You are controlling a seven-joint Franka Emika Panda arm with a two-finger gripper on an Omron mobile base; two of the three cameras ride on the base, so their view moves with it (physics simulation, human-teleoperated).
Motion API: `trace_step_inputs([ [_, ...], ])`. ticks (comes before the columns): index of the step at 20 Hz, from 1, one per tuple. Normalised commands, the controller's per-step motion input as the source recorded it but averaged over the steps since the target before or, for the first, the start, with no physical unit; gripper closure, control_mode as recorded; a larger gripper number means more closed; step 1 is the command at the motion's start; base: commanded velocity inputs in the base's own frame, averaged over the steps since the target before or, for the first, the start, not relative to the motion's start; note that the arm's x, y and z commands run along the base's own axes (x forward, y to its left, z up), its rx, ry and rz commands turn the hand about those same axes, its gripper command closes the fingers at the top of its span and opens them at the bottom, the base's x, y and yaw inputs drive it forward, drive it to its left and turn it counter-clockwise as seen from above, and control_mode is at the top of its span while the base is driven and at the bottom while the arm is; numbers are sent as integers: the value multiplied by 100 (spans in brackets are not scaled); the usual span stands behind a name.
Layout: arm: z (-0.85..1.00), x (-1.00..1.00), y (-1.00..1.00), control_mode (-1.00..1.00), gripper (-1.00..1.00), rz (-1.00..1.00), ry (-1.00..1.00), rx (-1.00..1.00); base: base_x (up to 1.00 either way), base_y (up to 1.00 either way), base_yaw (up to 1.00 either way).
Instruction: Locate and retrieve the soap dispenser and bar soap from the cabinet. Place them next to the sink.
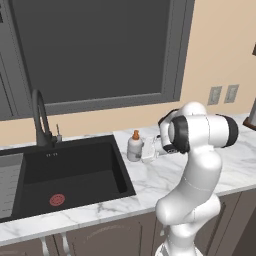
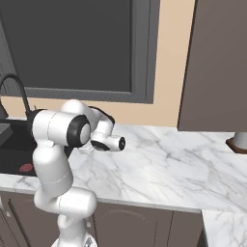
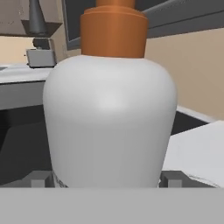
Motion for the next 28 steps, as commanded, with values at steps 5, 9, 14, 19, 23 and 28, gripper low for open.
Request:
trace_step_inputs([
  [5,-13,5,1,-100,-100,5,0,2,0,0,0],
  [9,-1,0,0,-100,-100,2,0,0,0,0,0],
  [14,-11,-15,0,-100,-100,3,0,-2,0,0,0],
  [19,-7,-6,-10,-100,-100,2,0,-3,0,0,0],
  [23,3,1,-30,-100,-100,0,0,-4,0,0,0],
  [28,26,0,-31,-100,-100,-3,0,-15,0,0,0],
])
